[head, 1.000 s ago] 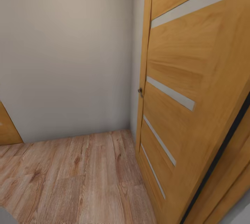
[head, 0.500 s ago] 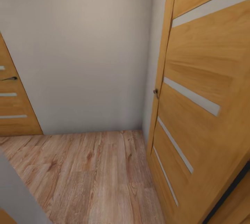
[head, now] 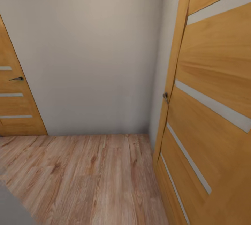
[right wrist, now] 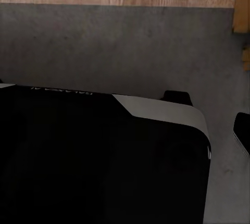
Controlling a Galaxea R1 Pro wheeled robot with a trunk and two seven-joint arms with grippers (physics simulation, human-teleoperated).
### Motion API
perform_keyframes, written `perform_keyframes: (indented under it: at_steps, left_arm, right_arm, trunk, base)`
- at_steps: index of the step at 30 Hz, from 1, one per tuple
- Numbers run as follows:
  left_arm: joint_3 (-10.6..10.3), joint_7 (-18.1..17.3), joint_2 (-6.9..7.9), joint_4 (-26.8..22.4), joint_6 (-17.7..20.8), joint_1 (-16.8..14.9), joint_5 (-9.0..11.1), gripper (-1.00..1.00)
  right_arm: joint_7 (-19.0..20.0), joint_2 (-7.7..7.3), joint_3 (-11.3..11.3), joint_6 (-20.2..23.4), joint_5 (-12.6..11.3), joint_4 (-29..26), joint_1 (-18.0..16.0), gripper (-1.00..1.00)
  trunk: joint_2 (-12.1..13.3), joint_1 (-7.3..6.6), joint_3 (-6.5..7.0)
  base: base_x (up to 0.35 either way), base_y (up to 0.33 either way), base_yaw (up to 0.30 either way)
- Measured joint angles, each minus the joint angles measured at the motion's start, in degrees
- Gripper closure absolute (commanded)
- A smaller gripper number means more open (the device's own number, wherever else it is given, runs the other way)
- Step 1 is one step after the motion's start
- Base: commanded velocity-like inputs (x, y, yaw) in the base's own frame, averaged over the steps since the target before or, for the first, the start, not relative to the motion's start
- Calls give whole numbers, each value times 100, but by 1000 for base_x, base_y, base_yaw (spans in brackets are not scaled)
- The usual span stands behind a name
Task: Move the two storage containers from the living room to the garage. In the garage, place one container on the floor and stack the other container on top of it (either order is fine).
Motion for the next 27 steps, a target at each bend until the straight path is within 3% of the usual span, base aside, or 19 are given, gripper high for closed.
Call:
perform_keyframes:
  at_steps: [10,19,27]
  left_arm:
    - [5,8,0,-7,-4,0,26,-100]
    - [5,7,4,-6,-5,0,0,-100]
    - [6,11,8,-7,-5,0,21,-100]
  right_arm:
    - [0,0,0,-4,0,0,0,-100]
    - [-2,0,0,1,0,0,0,-100]
    - [0,0,0,11,0,0,0,-100]
  trunk:
    - [1,3,0]
    - [1,3,0]
    - [1,3,0]
  base:
    - [94,-3,0]
    - [64,-207,0]
    - [12,-30,0]
